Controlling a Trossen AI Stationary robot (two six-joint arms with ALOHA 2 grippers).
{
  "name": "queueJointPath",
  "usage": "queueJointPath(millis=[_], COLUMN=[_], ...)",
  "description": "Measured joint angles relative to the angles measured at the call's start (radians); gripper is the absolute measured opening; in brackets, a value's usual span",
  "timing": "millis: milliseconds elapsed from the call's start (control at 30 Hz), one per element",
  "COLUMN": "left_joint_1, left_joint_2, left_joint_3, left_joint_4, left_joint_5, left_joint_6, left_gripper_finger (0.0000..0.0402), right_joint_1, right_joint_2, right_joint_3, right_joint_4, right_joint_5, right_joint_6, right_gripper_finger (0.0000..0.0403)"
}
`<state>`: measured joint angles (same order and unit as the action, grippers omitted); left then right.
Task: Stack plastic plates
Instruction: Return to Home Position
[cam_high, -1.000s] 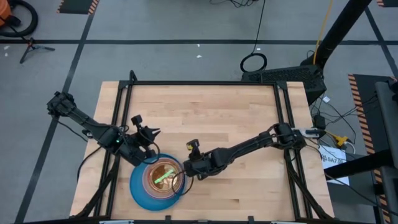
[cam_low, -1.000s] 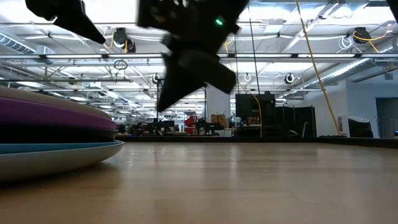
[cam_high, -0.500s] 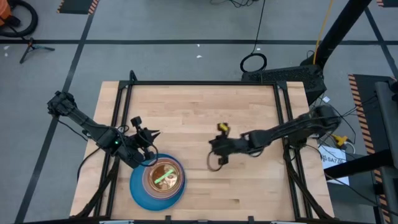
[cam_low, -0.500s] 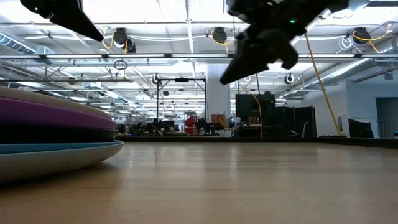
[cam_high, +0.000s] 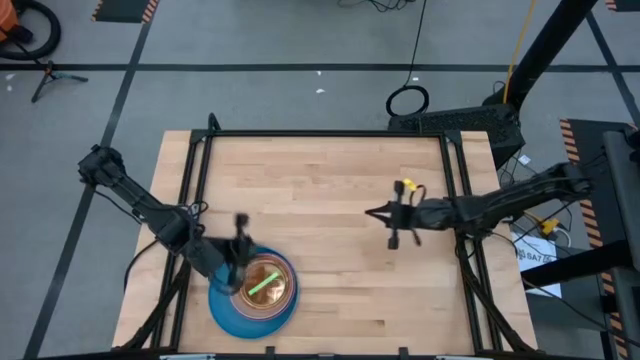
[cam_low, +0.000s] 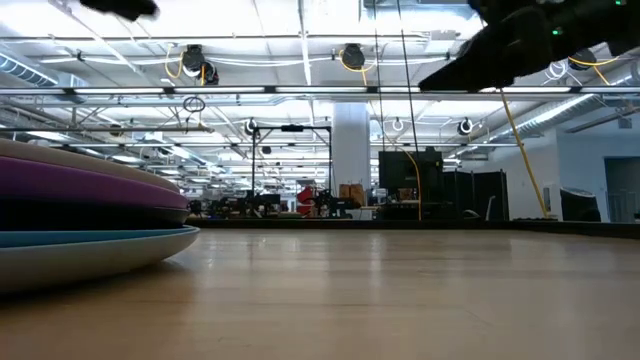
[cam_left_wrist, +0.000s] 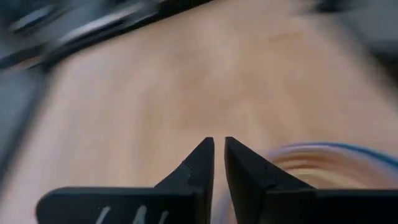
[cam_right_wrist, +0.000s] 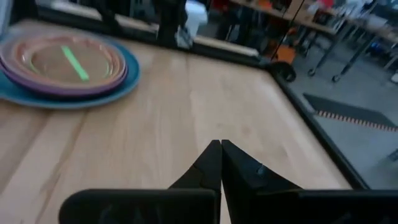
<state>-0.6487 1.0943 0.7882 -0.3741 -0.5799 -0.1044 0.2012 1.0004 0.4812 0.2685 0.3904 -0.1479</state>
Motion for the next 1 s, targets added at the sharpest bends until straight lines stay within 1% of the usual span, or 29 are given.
queueJointPath(millis=[67, 100, 133, 167, 233, 333, 467, 633, 767, 1000], left_joint_1=[0.0, 0.0, 0.003, 0.01, 0.042, 0.13, 0.255, 0.363, 0.411, 0.471], left_joint_2=[0.0, 0.0, 0.0, -0.001, -0.01, -0.044, -0.14, -0.317, -0.475, -0.726], left_joint_3=[-0.042, -0.061, -0.076, -0.086, -0.101, -0.123, -0.203, -0.339, -0.439, -0.531], left_joint_4=[0.15, 0.2, 0.228, 0.23, 0.206, 0.186, 0.144, 0.158, 0.228, 0.222], left_joint_5=[0.203, 0.288, 0.35, 0.381, 0.386, 0.39, 0.429, 0.494, 0.496, 0.497], left_joint_6=[0.176, 0.256, 0.322, 0.365, 0.385, 0.368, 0.318, 0.266, 0.261, 0.266], left_gripper_finger=[0.0047, 0.0047, 0.0047, 0.0047, 0.0047, 0.0047, 0.0047, 0.0047, 0.0047, 0.0047], right_joint_1=[0.0, 0.0, 0.0, 0.0, 0.0, 0.0, 0.0, 0.0, 0.0, 0.0], right_joint_2=[-0.064, -0.095, -0.126, -0.155, -0.215, -0.301, -0.409, -0.518, -0.598, -0.72], right_joint_3=[-0.04, -0.058, -0.074, -0.09, -0.12, -0.163, -0.216, -0.275, -0.298, -0.299], right_joint_4=[0.022, 0.025, 0.027, 0.027, 0.028, 0.027, 0.027, 0.019, -0.044, -0.18], right_joint_5=[0.0, 0.0, 0.0, 0.0, 0.0, 0.0, 0.004, 0.002, 0.003, 0.013], right_joint_6=[-0.004, -0.004, -0.004, -0.005, -0.003, 0.005, 0.022, 0.052, 0.069, 0.079], right_gripper_finger=[0.0, 0.0, 0.0, 0.0, 0.0, 0.0, 0.0, 0.0, 0.0, 0.0])
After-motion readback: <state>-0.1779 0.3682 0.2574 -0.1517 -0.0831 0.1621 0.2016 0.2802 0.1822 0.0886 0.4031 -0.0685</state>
